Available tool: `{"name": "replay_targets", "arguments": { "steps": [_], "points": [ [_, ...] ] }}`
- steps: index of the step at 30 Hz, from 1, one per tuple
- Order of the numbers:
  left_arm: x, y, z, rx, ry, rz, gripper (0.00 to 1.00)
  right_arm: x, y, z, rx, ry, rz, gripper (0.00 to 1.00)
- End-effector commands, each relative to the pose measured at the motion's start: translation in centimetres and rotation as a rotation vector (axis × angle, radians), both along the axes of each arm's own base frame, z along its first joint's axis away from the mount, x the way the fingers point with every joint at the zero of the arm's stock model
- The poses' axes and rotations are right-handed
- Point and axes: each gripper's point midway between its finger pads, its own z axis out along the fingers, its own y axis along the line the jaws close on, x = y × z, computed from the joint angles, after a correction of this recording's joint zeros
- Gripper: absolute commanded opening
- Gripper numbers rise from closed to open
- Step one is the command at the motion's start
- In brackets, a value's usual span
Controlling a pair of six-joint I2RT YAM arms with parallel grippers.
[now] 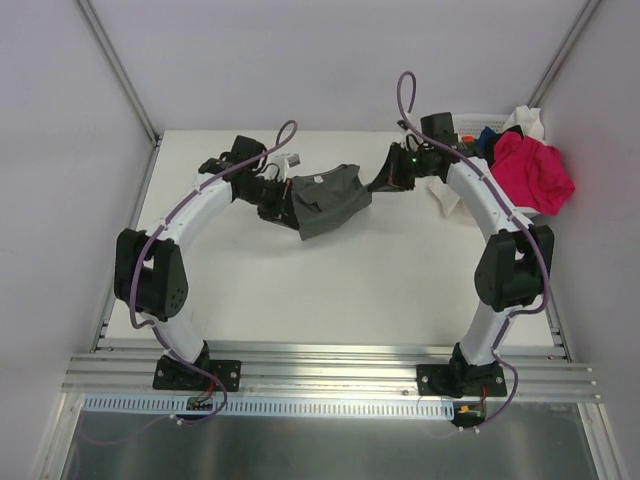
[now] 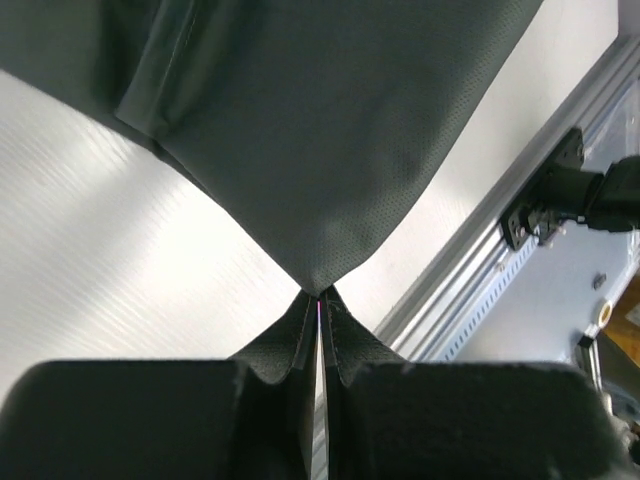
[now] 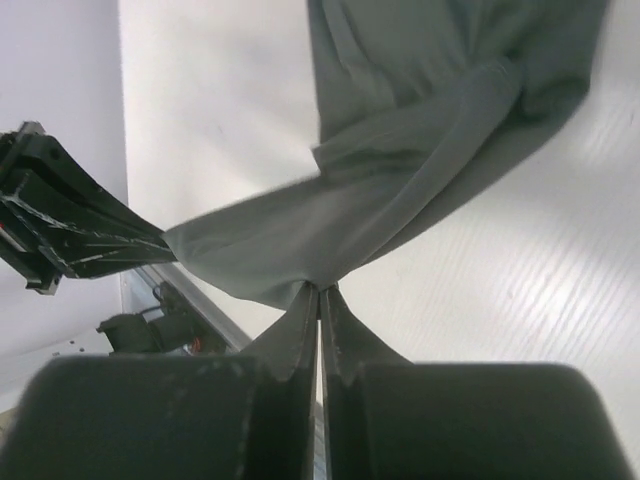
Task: Fold and stack the t-shirts
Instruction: Fold the long partially folded tshirt into a neat square
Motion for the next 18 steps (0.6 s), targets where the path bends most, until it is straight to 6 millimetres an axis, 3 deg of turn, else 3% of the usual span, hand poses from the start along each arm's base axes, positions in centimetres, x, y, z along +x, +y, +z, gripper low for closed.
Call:
{"name": "replay_targets", "arguments": {
  "steps": [1,2,4,5,6,11,12,13,15,18],
  "points": [
    [3.0,0.9,2.6,-0.005,-0.094,0.024,0.0,3.4,1.2,2.5,0.044,-0.08,0.007,0.01],
    [4.0,1.6,2.7,-0.003,-0.099,0.05,0.0,4.6,1.7,3.9,0.054,-0.126,0.009,0.01],
    [6.0,1.9,2.7,0.011,-0.121,0.069,0.0,6.1,2.2,4.0,0.052,-0.152,0.011,0.01],
    [6.8,2.2,2.8,0.017,-0.133,0.078,0.0,7.0,2.4,2.7,0.046,-0.134,0.008,0.01],
    [7.8,2.7,2.7,0.021,-0.139,0.093,0.0,8.0,2.8,3.6,0.052,-0.171,0.009,0.01],
    [12.6,3.5,1.4,0.048,-0.157,0.136,0.0,11.1,3.6,0.9,0.039,-0.174,0.008,0.01],
    [13.2,3.7,1.0,0.056,-0.155,0.144,0.0,11.7,3.8,-1.0,0.032,-0.148,0.008,0.01],
    [14.1,3.6,0.3,0.061,-0.152,0.146,0.0,12.3,4.0,-1.0,0.036,-0.156,0.006,0.0],
    [15.0,3.7,-0.6,0.077,-0.163,0.134,0.0,13.2,4.5,-3.5,0.033,-0.127,0.006,0.01],
    [16.2,3.8,-2.3,0.085,-0.146,0.139,0.0,14.8,5.4,-4.1,0.043,-0.155,0.004,0.01]
  ]
}}
